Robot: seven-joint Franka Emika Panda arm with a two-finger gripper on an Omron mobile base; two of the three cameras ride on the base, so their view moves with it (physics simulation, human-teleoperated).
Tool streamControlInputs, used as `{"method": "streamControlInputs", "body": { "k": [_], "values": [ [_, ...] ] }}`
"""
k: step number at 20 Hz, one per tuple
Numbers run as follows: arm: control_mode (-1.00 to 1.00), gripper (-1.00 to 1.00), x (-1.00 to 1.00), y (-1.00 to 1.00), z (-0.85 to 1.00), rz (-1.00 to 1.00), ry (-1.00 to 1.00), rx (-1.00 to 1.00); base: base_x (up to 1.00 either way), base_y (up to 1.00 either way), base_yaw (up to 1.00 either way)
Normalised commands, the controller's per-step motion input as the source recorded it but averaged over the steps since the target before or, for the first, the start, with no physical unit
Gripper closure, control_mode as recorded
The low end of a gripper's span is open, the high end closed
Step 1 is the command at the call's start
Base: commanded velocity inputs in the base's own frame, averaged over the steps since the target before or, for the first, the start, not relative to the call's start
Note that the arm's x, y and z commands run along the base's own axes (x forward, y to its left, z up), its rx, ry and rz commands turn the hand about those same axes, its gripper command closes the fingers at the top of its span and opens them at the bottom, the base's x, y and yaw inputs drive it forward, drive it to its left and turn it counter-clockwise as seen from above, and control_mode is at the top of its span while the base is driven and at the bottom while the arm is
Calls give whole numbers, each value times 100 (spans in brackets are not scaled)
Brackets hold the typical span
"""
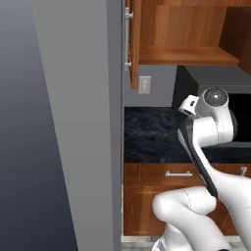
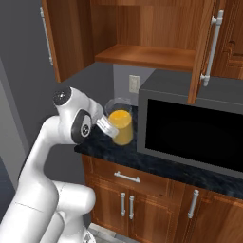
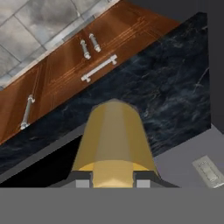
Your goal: There is a tray on the dining counter. Grab the cup, mug, and pitcher and place them on the tray. The pitcher may be placed next to the tray if it cannot fit the tray.
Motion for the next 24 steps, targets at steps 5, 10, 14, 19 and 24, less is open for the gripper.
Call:
{"method": "streamControlInputs", "body": {
  "k": [5,10,14,19,24],
  "values": [
    [-100,100,-38,0,87,0,28,-3,0,0,0],
    [-100,100,-45,0,45,0,31,-1,0,0,0],
    [-100,100,-59,0,2,0,20,0,0,0,0],
    [-100,100,-56,0,-2,0,6,0,0,0,0],
    [-100,100,-23,0,-9,0,0,0,0,0,0]
  ]
}}
